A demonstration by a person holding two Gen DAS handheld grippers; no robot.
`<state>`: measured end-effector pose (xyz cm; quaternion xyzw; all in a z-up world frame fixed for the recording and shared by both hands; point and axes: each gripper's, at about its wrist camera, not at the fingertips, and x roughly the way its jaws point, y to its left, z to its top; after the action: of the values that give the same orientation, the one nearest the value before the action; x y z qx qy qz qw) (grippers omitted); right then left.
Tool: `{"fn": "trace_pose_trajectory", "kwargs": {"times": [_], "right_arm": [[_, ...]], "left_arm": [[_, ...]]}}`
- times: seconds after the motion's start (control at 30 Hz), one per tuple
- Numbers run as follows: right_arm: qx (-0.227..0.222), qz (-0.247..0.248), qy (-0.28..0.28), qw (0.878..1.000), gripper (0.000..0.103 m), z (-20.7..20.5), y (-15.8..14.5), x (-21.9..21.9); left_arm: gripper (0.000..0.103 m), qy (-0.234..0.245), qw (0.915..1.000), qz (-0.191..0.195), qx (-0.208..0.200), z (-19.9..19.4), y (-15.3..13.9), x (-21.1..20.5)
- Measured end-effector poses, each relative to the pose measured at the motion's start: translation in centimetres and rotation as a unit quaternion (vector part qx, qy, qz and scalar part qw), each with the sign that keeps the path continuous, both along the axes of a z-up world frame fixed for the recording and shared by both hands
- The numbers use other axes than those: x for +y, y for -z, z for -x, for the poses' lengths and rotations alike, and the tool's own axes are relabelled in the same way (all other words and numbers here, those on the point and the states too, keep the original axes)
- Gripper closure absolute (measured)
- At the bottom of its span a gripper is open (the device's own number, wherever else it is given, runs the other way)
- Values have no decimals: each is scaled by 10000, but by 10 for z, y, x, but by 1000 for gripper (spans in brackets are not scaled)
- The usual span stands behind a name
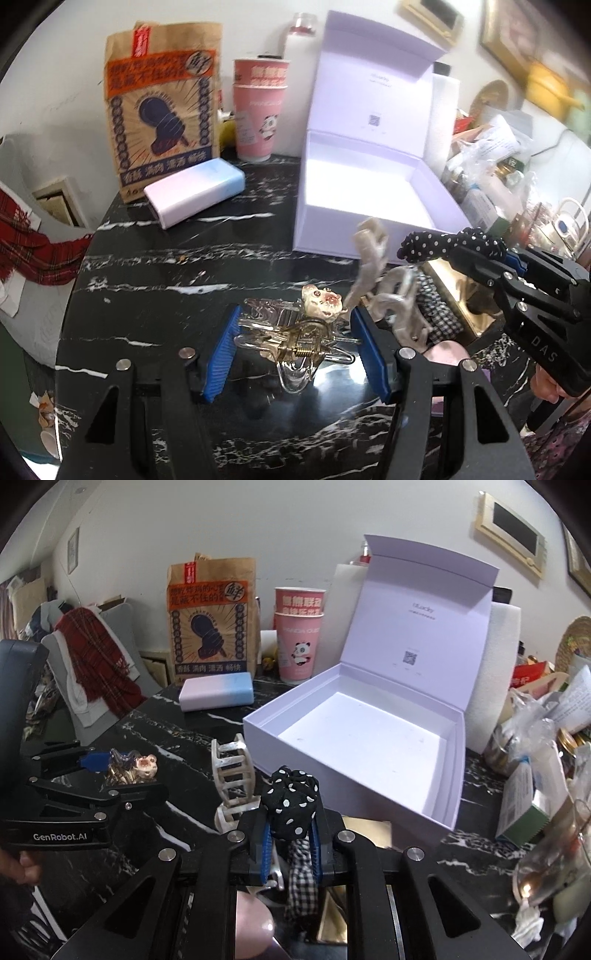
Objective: Organize rigid objects
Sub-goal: 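Carry the gold clip with the left gripper while the right gripper carries the scrunchie toward the box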
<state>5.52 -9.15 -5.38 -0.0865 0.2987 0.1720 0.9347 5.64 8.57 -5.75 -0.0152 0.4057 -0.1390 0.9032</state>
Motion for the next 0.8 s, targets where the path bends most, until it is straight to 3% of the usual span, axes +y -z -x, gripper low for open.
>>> {"fn": "trace_pose_trajectory", "kwargs": {"times": [0.8], "right_arm": [[-246, -328, 512, 9978, 87, 57, -16, -64]], "left_arm": [[43, 699, 9976, 14, 9, 19, -21, -88]]}}
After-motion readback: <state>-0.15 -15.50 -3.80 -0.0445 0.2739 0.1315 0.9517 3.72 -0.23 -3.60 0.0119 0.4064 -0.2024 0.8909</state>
